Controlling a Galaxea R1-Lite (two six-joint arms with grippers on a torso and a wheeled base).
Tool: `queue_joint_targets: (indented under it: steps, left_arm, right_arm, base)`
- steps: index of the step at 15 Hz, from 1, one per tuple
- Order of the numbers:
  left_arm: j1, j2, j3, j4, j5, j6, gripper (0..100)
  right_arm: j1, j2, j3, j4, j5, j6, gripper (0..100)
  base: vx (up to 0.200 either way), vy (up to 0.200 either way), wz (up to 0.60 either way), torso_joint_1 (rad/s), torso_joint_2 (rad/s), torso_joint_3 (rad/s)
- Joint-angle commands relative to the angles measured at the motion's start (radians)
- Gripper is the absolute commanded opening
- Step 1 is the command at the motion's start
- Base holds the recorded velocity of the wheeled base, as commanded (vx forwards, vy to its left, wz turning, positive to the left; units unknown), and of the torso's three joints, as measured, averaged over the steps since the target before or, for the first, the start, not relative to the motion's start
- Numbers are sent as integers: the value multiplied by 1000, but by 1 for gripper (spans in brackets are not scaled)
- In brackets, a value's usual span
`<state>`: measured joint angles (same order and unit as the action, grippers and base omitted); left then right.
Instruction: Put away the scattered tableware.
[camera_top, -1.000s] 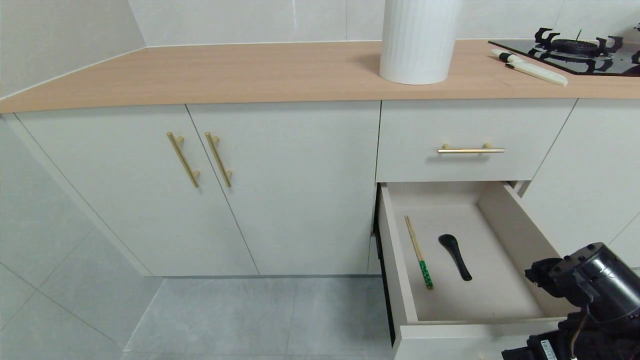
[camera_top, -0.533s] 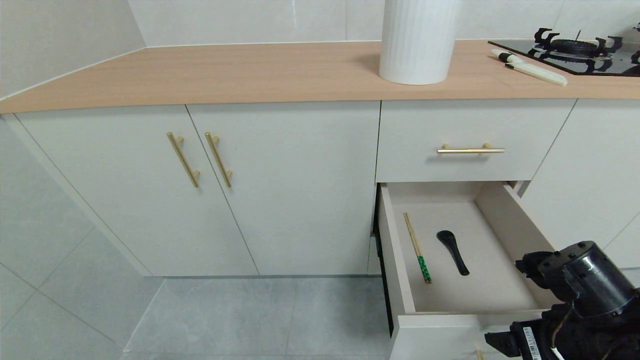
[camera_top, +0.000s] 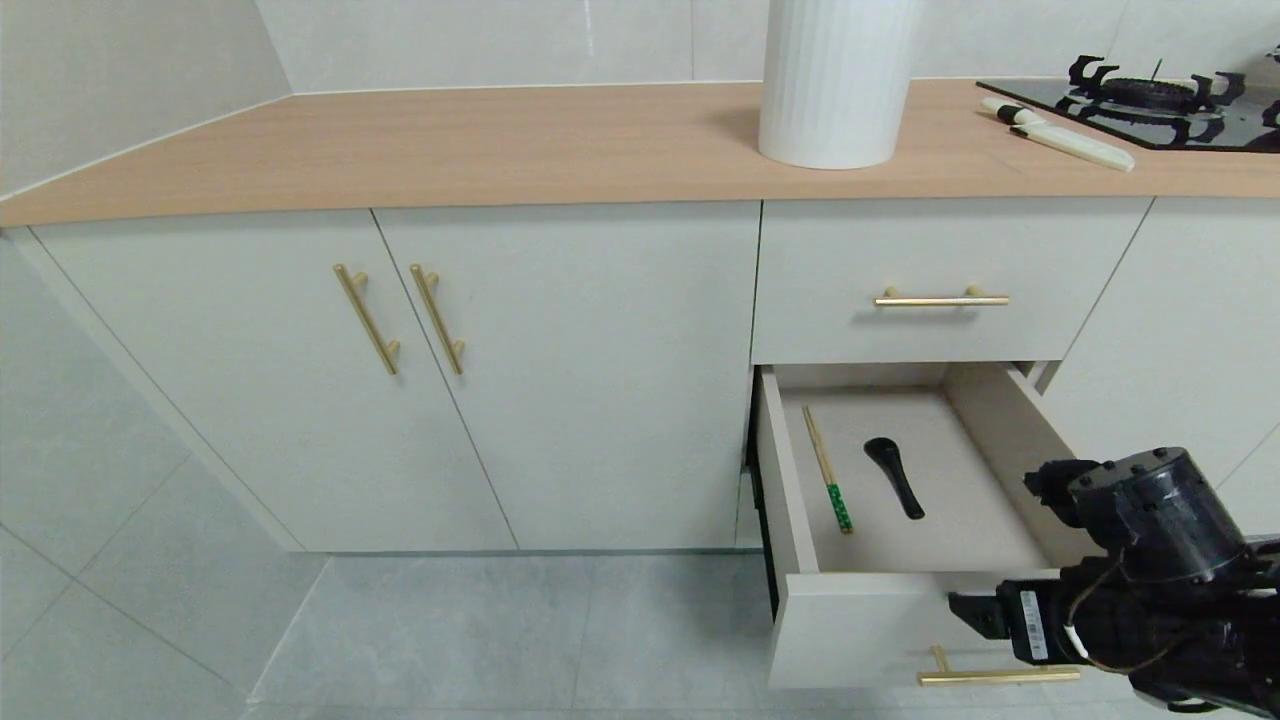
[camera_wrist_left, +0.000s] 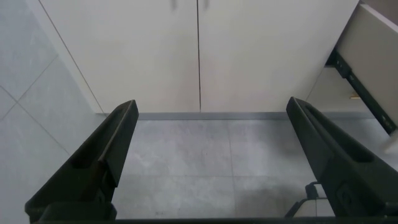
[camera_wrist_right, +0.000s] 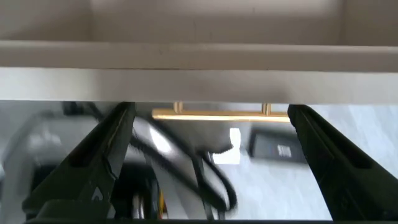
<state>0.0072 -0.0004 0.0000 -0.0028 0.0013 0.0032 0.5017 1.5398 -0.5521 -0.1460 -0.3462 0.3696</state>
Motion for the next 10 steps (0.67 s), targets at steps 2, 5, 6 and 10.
queue_joint_targets:
  steps: [2,5,6,10]
  left_arm:
    - [0,0,0,0,0,0,100]
    - [0,0,0,0,0,0,100]
    - [0,0,-2,0,0,0,100]
    - [0,0,0,0,0,0,100]
  right_arm:
    - [-45,88,-25,-73,3,-41,100]
    - [-65,161,-66,-107,3,-72,100]
    - [-77,204,-104,-121,3,-80,100]
    - [-129,289,-172,-204,9,-133,100]
  base:
    - [0,0,0,0,0,0]
    - [0,0,0,0,0,0]
    - [0,0,0,0,0,0]
    - [0,0,0,0,0,0]
